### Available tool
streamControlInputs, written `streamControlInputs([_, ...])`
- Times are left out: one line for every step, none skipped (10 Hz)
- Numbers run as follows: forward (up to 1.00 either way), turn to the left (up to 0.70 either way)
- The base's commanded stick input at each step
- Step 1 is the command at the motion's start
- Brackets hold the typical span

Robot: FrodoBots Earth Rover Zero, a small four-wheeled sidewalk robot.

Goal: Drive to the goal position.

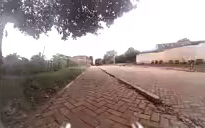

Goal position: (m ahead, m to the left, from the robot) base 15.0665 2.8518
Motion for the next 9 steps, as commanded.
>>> streamControlInputs([0.7,0.02])
streamControlInputs([0.7,0.1])
streamControlInputs([0.7,0.11])
streamControlInputs([0.7,0.11])
streamControlInputs([0.7,0.12])
streamControlInputs([0.7,0.13])
streamControlInputs([0.7,0.1])
streamControlInputs([0.7,0.09])
streamControlInputs([0.7,0.06])
